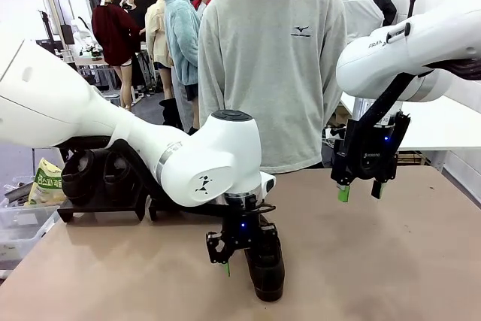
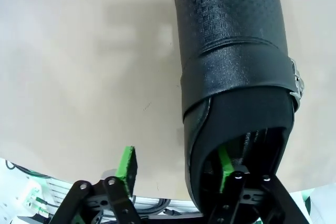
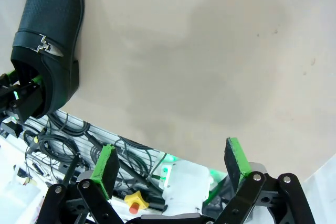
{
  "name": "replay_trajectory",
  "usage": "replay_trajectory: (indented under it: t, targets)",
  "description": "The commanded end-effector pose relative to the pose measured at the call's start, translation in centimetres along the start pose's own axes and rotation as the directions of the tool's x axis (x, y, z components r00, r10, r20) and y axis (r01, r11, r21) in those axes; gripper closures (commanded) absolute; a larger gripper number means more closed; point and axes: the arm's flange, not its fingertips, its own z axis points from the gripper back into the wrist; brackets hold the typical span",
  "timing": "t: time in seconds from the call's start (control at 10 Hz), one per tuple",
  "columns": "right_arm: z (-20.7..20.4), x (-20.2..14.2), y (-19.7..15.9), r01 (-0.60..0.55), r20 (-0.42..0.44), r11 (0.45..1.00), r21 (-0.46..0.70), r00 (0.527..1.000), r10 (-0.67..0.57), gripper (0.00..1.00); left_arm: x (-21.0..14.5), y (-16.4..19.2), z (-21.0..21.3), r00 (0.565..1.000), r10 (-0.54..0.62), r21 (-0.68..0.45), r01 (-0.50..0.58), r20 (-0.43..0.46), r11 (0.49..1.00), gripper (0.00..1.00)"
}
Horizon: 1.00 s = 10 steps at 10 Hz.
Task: Organize the shoes by placing them on the stand.
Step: Place the Shoe from the middle of the table onto the Shoes Stand.
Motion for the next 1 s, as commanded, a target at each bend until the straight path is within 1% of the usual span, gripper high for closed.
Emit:
replay_trajectory:
  t: [0.0,0.1,0.2,0.3,0.4,0.9]
  targets:
    - [0.09,0.07,0.17,0.012,0.002,1.000,0.007,1.000,-0.012,0.00,0.62,0.00,0.73,1.000,-0.006,0.003,0.006,-0.026,1.000,0.71]
    - [0.09,0.07,0.17,0.012,0.002,1.000,0.007,1.000,-0.012,0.00,0.64,0.02,0.75,0.999,-0.002,-0.002,0.002,-0.033,1.000,0.90]
    - [0.09,0.07,0.17,0.012,0.002,1.000,0.007,1.000,-0.012,0.00,0.68,0.05,0.71,0.999,-0.003,-0.005,0.003,-0.041,1.000,1.00]
    - [0.09,0.07,0.17,0.012,0.002,1.000,0.007,1.000,-0.012,0.00,0.65,0.02,0.79,0.999,-0.002,-0.010,0.001,-0.044,1.000,1.00]
    - [0.09,0.07,0.17,0.012,0.002,1.000,0.007,1.000,-0.012,0.00,0.64,0.05,0.78,0.998,-0.004,-0.012,0.004,-0.067,1.000,1.00]
    - [0.09,0.07,0.17,0.012,0.002,1.000,0.007,1.000,-0.012,0.00,0.69,0.34,0.91,0.997,-0.004,-0.016,0.003,-0.073,1.000,1.00]
